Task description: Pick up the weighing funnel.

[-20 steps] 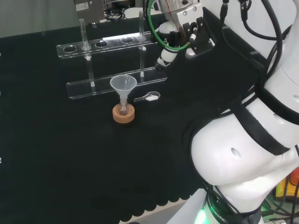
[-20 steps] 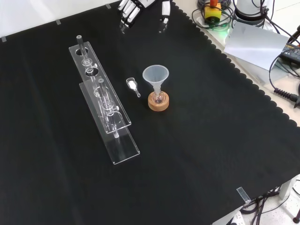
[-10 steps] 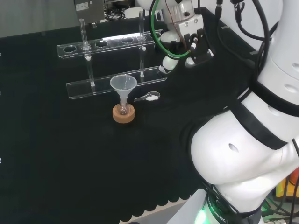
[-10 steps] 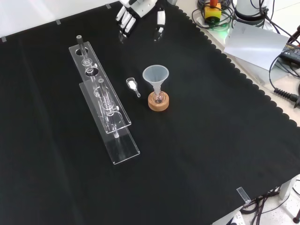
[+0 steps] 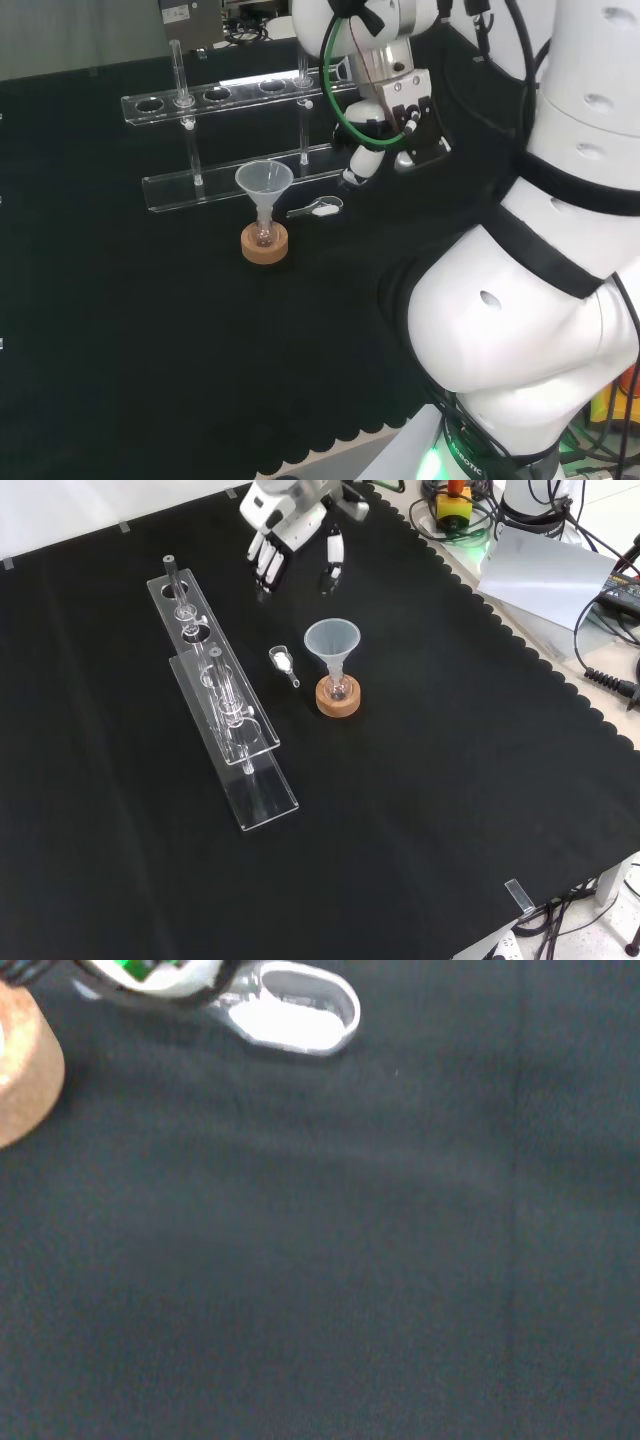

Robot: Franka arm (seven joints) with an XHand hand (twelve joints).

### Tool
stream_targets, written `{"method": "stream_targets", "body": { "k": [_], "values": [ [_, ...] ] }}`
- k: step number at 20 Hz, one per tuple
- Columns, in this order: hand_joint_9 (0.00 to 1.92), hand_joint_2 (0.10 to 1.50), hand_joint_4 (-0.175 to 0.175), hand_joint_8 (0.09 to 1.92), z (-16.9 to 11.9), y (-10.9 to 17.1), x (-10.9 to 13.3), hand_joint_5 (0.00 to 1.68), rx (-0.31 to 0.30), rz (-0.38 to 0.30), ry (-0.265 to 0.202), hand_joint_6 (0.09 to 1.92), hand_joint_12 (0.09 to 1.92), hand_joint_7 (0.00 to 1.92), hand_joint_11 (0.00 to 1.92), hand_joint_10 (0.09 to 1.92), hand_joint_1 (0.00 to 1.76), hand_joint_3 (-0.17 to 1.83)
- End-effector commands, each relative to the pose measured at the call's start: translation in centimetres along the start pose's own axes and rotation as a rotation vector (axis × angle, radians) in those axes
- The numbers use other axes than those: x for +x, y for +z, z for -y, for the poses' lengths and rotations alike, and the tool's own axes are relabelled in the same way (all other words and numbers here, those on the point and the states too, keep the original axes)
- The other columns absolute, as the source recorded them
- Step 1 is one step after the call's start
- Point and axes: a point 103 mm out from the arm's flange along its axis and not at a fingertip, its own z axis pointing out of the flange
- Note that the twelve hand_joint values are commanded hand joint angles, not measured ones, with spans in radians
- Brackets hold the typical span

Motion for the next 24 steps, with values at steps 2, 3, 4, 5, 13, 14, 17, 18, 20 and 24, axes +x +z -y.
{"method": "stream_targets", "body": {
  "k": [2,3,4,5,13,14,17,18,20,24],
  "values": [
    [0.66,0.72,-0.041,0.68,-3.5,3.6,-0.6,0.49,0.017,-0.043,-0.010,0.09,1.31,0.38,0.39,0.58,0.80,0.52],
    [0.66,0.72,-0.041,0.68,-3.7,3.8,-0.7,0.49,0.007,-0.047,-0.007,0.09,1.31,0.38,0.39,0.58,0.80,0.52],
    [0.66,0.71,-0.042,0.68,-4.0,4.0,-0.6,0.49,-0.008,-0.047,-0.004,0.09,1.31,0.37,0.39,0.58,0.79,0.52],
    [0.66,0.71,-0.042,0.68,-4.2,4.3,-0.5,0.49,-0.015,-0.045,0.000,0.09,1.31,0.37,0.39,0.57,0.79,0.52],
    [0.66,0.70,-0.045,0.68,-5.5,5.3,0.3,0.51,-0.041,-0.038,0.011,0.09,1.31,0.37,0.39,0.57,0.81,0.53],
    [0.66,0.70,-0.045,0.68,-5.5,5.3,0.3,0.51,-0.046,-0.043,0.011,0.09,1.31,0.37,0.39,0.57,0.82,0.53],
    [0.66,0.70,-0.046,0.69,-5.8,5.6,0.4,0.51,-0.059,-0.046,0.011,0.09,1.31,0.37,0.39,0.57,0.82,0.53],
    [0.67,0.70,-0.046,0.69,-5.8,5.7,0.3,0.51,-0.062,-0.046,0.012,0.09,1.31,0.37,0.39,0.57,0.82,0.53],
    [0.67,0.69,-0.048,0.69,-6.0,5.9,0.4,0.52,-0.083,-0.041,0.017,0.09,1.31,0.37,0.40,0.57,0.82,0.53],
    [0.68,0.69,-0.051,0.69,-6.3,6.4,0.4,0.56,-0.097,-0.036,0.016,0.09,1.31,0.37,0.41,0.58,0.82,0.54]
  ]
}}
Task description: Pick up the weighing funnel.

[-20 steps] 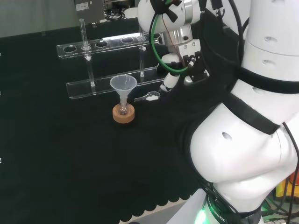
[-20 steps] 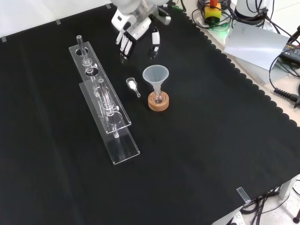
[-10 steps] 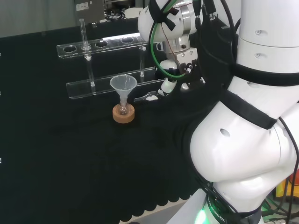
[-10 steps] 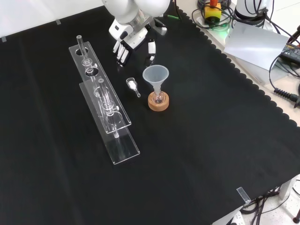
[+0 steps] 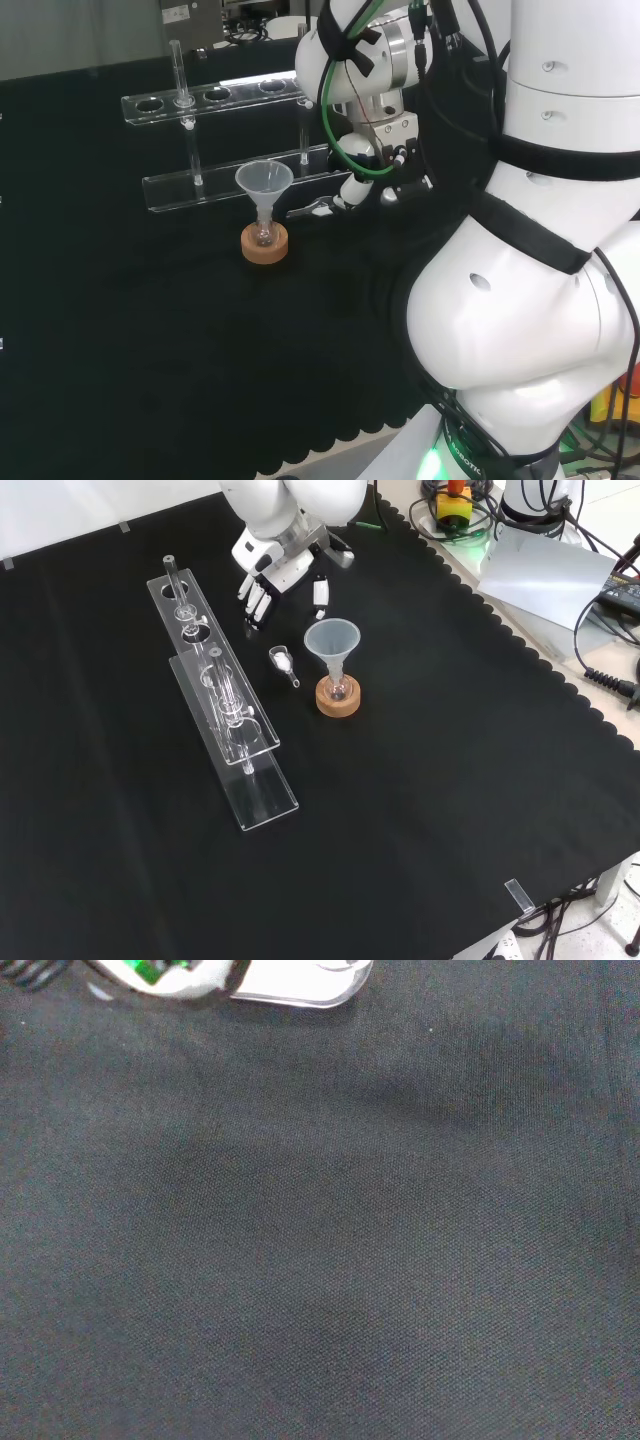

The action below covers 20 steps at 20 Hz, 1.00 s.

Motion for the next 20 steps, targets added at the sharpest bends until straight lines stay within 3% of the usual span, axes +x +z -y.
{"method": "stream_targets", "body": {
  "k": [1,11,16,20],
  "values": [
    [0.69,0.69,-0.051,0.70,-0.3,0.9,0.1,0.57,-0.014,0.004,0.002,0.09,1.31,0.38,0.41,0.58,0.82,0.54],
    [0.71,0.69,-0.047,0.71,-1.2,1.7,0.4,0.67,-0.027,0.019,0.006,0.15,1.29,0.43,0.44,0.58,0.83,0.54],
    [0.73,0.69,-0.049,0.69,-1.7,2.0,0.8,0.57,-0.012,0.018,0.008,0.40,1.28,0.45,0.45,0.55,0.83,0.56],
    [0.74,0.68,-0.054,0.70,-2.2,2.3,1.1,0.50,-0.017,0.015,0.004,0.42,1.27,0.45,0.46,0.55,0.83,0.56]
  ]
}}
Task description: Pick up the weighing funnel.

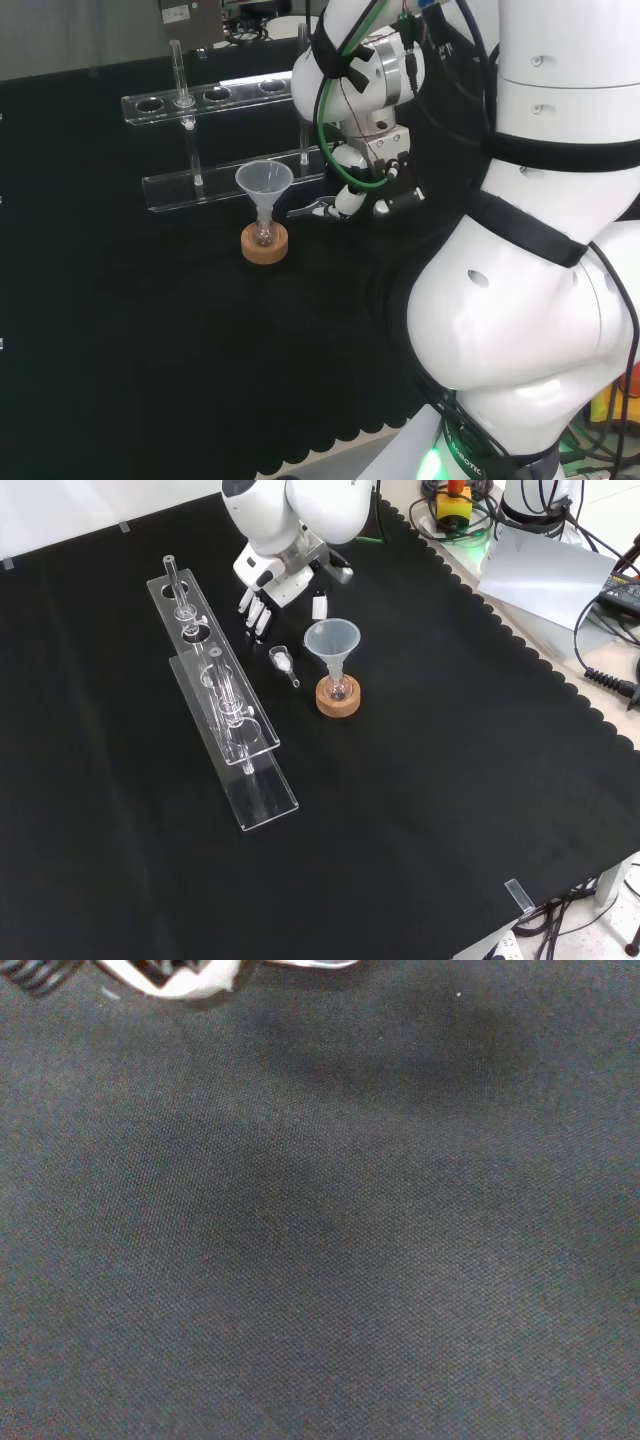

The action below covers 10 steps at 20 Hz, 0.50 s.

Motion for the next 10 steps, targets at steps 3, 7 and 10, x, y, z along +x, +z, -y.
{"method": "stream_targets", "body": {
  "k": [3,7,10],
  "values": [
    [0.74,0.68,-0.057,0.70,-0.55,0.35,0.76,0.46,-0.009,-0.004,-0.015,0.41,1.28,0.45,0.46,0.55,0.83,0.56],
    [0.74,0.68,-0.059,0.70,-0.70,0.38,0.72,0.45,-0.004,0.002,-0.010,0.41,1.28,0.45,0.45,0.55,0.83,0.56],
    [0.75,0.68,-0.059,0.71,-0.78,0.50,0.81,0.45,-0.001,0.005,-0.003,0.42,1.28,0.47,0.45,0.56,0.84,0.56]
  ]
}}
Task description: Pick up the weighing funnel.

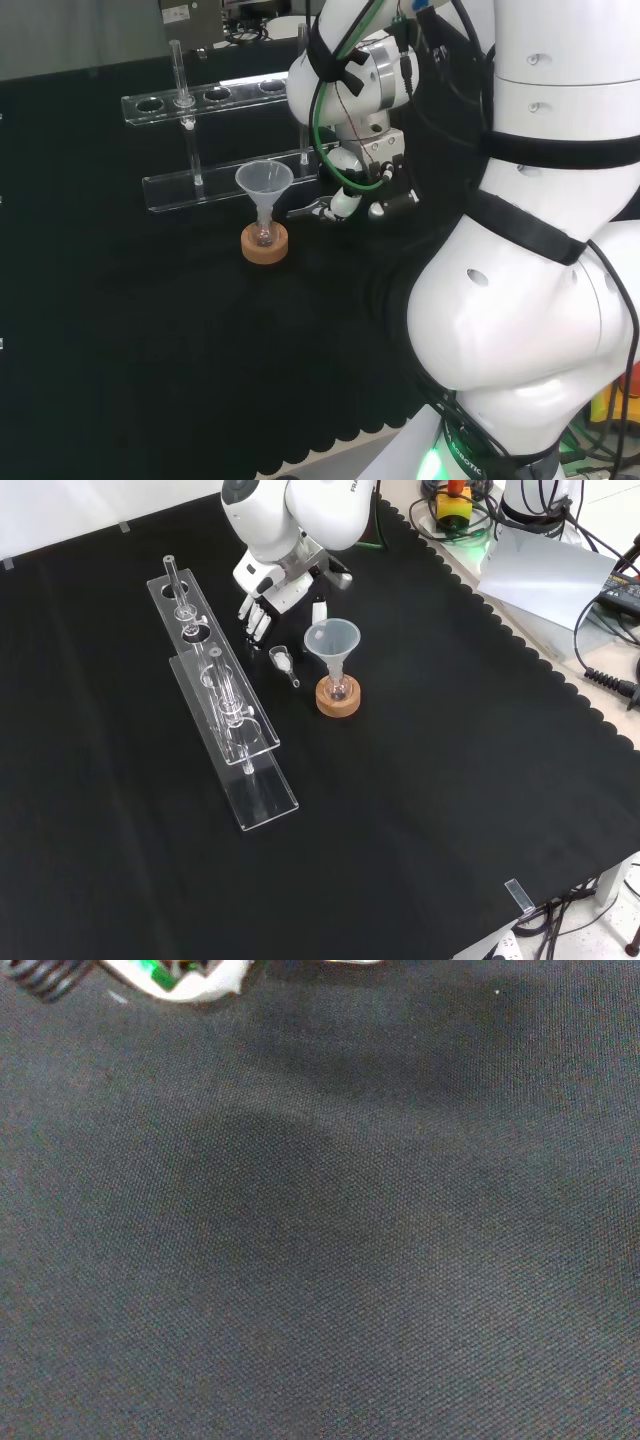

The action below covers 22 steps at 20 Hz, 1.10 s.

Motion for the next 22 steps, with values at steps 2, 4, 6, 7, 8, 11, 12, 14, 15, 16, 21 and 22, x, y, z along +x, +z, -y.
{"method": "stream_targets", "body": {
  "k": [2,4,6,7,8,11,12,14,15,16,21,22],
  "values": [
    [0.76,0.68,-0.060,0.72,-0.2,0.2,0.1,0.46,0.010,0.004,0.009,0.42,1.28,0.49,0.45,0.56,0.84,0.56],
    [0.77,0.68,-0.060,0.73,-0.4,0.4,0.1,0.46,0.016,0.005,0.011,0.42,1.28,0.51,0.46,0.56,0.84,0.57],
    [0.77,0.68,-0.060,0.73,-0.6,0.5,0.0,0.46,0.021,0.005,0.009,0.42,1.28,0.52,0.46,0.57,0.84,0.57],
    [0.77,0.68,-0.060,0.73,-0.7,0.7,0.0,0.46,0.019,0.006,0.009,0.43,1.28,0.53,0.46,0.57,0.84,0.57],
    [0.77,0.68,-0.059,0.73,-0.8,0.8,0.1,0.47,0.015,0.006,0.008,0.43,1.28,0.53,0.46,0.57,0.84,0.57],
    [0.77,0.68,-0.056,0.74,-0.8,0.8,0.3,0.50,0.009,0.009,0.004,0.45,1.28,0.53,0.46,0.57,0.84,0.57],
    [0.77,0.68,-0.054,0.74,-0.8,0.8,0.3,0.52,0.006,0.009,0.004,0.46,1.28,0.53,0.46,0.57,0.84,0.57],
    [0.77,0.68,-0.052,0.74,-0.9,0.8,0.4,0.55,0.000,0.008,0.004,0.48,1.28,0.54,0.46,0.57,0.84,0.57],
    [0.77,0.68,-0.051,0.74,-0.9,0.8,0.5,0.54,0.000,0.008,0.004,0.50,1.28,0.54,0.46,0.57,0.84,0.57],
    [0.78,0.68,-0.051,0.74,-0.9,0.8,0.5,0.54,0.001,0.009,0.004,0.52,1.28,0.54,0.46,0.57,0.84,0.58],
    [0.78,0.68,-0.051,0.74,-1.4,1.1,0.6,0.54,0.014,0.020,0.001,0.59,1.28,0.54,0.46,0.57,0.85,0.58],
    [0.78,0.68,-0.051,0.74,-1.4,1.1,0.7,0.53,0.013,0.019,0.000,0.60,1.28,0.54,0.47,0.57,0.85,0.58]
  ]
}}
